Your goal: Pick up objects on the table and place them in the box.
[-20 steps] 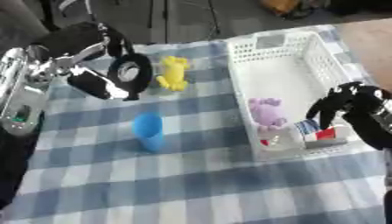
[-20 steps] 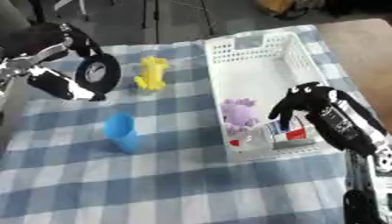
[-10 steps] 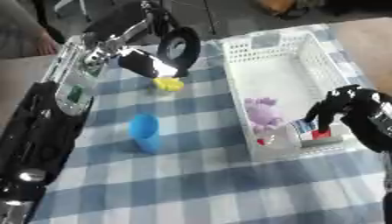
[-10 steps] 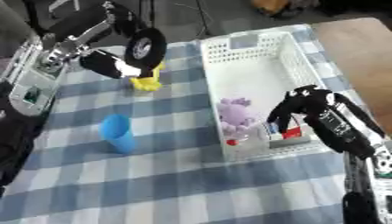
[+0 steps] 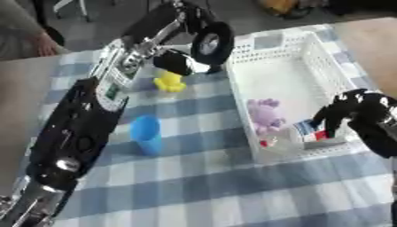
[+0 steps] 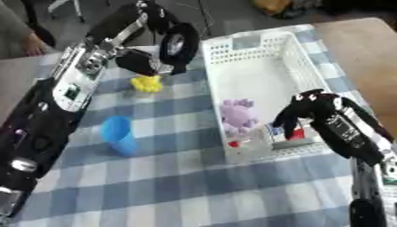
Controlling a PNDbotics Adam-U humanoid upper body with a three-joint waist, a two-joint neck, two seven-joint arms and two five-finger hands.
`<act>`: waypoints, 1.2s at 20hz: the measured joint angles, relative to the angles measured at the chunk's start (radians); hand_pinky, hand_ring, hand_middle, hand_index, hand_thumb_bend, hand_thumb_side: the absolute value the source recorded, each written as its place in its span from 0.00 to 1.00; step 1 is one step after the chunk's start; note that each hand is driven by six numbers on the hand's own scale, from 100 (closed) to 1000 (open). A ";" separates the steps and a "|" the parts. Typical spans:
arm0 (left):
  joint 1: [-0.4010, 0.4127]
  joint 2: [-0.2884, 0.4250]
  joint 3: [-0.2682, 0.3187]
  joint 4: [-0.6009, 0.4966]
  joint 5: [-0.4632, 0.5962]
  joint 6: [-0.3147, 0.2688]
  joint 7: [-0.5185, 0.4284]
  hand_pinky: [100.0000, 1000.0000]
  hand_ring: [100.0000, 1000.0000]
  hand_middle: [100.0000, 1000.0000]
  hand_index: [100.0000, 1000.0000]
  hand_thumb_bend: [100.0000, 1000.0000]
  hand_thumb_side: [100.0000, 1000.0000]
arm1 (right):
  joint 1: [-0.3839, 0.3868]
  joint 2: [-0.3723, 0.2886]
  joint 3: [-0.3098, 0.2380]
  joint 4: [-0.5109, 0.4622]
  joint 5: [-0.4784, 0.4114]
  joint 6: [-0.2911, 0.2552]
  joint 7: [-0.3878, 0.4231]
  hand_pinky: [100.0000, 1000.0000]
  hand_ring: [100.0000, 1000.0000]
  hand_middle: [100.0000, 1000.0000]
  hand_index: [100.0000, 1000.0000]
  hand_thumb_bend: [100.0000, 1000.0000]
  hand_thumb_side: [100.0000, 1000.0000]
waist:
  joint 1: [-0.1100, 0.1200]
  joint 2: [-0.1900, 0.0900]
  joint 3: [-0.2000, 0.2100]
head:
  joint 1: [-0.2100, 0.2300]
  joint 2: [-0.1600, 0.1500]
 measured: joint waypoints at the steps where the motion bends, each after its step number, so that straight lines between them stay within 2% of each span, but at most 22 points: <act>1: 0.000 -0.004 0.000 0.013 0.002 -0.010 0.014 0.51 0.50 0.34 0.54 0.65 0.45 | -0.001 0.002 0.001 0.000 -0.001 0.001 0.001 0.53 0.34 0.35 0.56 0.00 0.83 | 0.000 0.000 -0.005 | -0.002 0.000; 3: -0.001 -0.010 -0.001 0.033 0.008 -0.027 0.042 0.50 0.50 0.34 0.53 0.67 0.45 | -0.005 0.003 0.004 0.000 -0.004 0.002 0.003 0.52 0.34 0.34 0.56 0.00 0.82 | 0.000 0.000 -0.011 | -0.008 -0.001; 11: -0.025 -0.019 -0.005 0.082 0.122 -0.107 0.126 0.48 0.49 0.34 0.52 0.63 0.46 | -0.023 0.025 0.011 0.000 -0.015 0.010 0.015 0.51 0.34 0.33 0.55 0.00 0.81 | 0.000 0.000 -0.059 | -0.025 -0.016; 14: -0.028 -0.032 -0.012 0.103 0.173 -0.148 0.116 0.48 0.49 0.35 0.53 0.63 0.47 | -0.029 0.038 0.017 -0.004 -0.025 0.016 0.022 0.50 0.33 0.33 0.54 0.00 0.80 | 0.000 0.000 -0.090 | -0.025 -0.018; 17: -0.028 -0.039 -0.015 0.132 0.194 -0.178 0.087 0.47 0.49 0.37 0.55 0.62 0.50 | -0.034 0.048 0.022 -0.010 -0.031 0.023 0.029 0.44 0.28 0.28 0.51 0.00 0.80 | 0.000 0.000 -0.105 | -0.027 -0.021; 21: -0.024 -0.062 -0.015 0.180 0.214 -0.191 0.051 0.47 0.50 0.37 0.55 0.61 0.54 | -0.034 0.056 0.022 -0.031 -0.024 0.025 0.040 0.36 0.22 0.21 0.46 0.00 0.80 | 0.000 0.000 -0.124 | -0.032 -0.026; 24: -0.019 -0.071 -0.015 0.199 0.226 -0.194 0.025 0.48 0.50 0.39 0.57 0.62 0.54 | -0.034 0.059 0.022 -0.039 -0.010 0.024 0.042 0.36 0.21 0.20 0.46 0.00 0.80 | 0.000 0.000 -0.131 | -0.035 -0.026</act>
